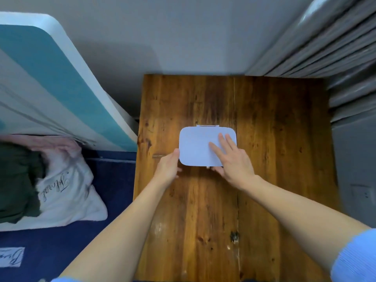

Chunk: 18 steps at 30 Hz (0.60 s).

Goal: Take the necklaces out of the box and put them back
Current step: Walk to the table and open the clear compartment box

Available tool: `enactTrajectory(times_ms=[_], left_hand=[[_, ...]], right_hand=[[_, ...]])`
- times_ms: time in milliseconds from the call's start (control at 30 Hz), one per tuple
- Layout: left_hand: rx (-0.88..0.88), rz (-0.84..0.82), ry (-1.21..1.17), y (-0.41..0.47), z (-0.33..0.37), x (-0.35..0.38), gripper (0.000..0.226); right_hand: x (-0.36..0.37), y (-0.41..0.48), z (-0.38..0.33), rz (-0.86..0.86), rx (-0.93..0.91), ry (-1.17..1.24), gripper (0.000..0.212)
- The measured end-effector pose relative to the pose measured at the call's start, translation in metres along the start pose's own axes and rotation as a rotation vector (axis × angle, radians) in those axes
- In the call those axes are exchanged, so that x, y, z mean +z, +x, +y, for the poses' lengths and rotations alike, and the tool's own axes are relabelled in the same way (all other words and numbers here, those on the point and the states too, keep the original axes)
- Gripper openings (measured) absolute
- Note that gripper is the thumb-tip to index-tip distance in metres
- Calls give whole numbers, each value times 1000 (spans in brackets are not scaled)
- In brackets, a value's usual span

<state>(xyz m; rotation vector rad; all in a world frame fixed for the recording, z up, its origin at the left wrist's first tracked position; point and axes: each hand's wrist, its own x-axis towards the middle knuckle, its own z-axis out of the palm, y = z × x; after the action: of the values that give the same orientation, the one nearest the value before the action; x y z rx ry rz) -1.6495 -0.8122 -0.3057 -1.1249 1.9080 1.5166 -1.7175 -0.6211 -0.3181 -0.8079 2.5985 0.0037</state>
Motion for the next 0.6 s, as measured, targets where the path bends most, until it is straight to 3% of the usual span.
enactTrajectory(times_ms=[200,367,467,600], left_hand=[[-65,39,-59,0,1,4,59],[-59,90,-117,-4,-2,6,50],[-28,113,-84,0,-6,8,41],[-18,158,-109,3,-9,13,35]], right_hand=[[-11,-5,12,27,-97,-30,62],[-48,-6,26,276,-172,216,37],[-84,18,41,303,-37,516,23],[-100,68,56,311,171,687,21]])
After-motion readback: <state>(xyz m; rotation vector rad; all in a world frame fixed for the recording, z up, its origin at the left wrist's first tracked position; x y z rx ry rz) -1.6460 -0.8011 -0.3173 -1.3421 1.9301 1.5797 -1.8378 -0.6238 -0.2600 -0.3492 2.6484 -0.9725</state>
